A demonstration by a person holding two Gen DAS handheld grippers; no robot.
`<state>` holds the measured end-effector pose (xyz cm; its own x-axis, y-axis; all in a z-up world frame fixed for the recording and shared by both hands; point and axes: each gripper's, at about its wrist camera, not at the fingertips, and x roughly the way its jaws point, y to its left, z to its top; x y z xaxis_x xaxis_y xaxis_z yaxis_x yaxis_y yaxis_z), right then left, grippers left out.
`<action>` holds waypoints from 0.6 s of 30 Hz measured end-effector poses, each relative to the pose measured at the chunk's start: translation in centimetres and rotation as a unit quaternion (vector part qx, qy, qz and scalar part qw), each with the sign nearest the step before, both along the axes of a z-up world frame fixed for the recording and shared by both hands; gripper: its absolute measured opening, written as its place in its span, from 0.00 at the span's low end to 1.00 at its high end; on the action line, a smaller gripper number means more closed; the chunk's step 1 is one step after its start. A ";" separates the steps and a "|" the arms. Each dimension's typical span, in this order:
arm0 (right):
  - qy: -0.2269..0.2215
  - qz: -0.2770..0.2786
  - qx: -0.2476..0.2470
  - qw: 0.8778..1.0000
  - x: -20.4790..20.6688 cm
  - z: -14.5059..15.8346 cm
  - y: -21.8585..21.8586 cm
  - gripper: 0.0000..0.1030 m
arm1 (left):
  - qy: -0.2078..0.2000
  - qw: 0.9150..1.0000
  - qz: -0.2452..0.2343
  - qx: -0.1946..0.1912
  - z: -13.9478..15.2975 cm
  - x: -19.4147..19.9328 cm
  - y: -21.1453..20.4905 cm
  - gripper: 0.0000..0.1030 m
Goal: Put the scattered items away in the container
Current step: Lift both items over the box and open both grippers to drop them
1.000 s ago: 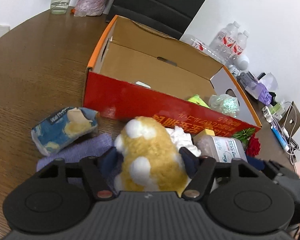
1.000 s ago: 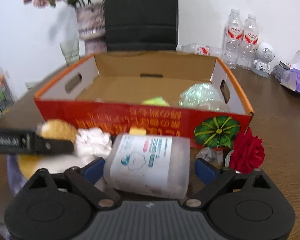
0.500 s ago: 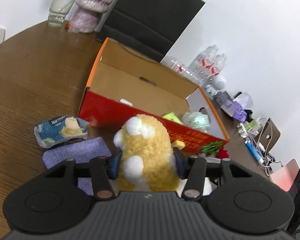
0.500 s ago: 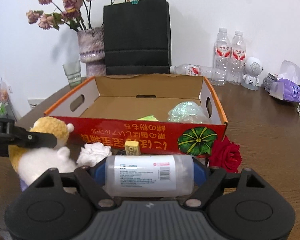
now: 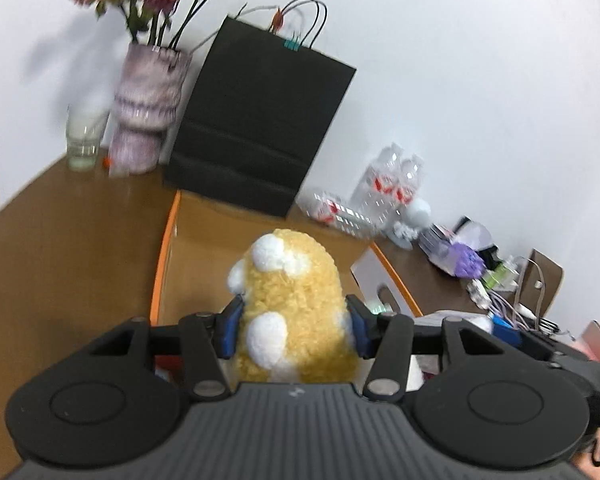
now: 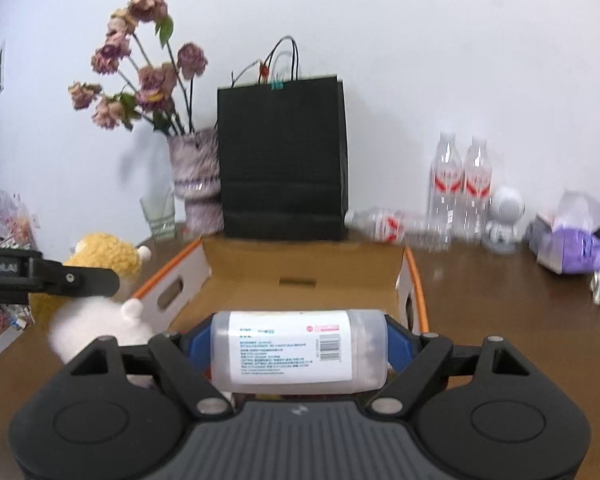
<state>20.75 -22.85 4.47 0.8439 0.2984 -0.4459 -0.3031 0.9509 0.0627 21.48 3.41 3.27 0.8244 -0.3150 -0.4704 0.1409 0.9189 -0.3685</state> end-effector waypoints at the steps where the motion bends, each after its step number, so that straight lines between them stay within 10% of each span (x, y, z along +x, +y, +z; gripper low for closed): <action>1: -0.002 -0.002 -0.001 1.000 0.7 0.2 0.2 0.79 | -0.001 1.000 0.003 0.004 0.1 0.9 -0.1 0.51; 18: 0.065 -0.014 -0.032 0.997 14.7 -5.5 3.7 0.79 | 0.090 0.995 0.014 0.047 -5.7 14.2 -0.9 0.51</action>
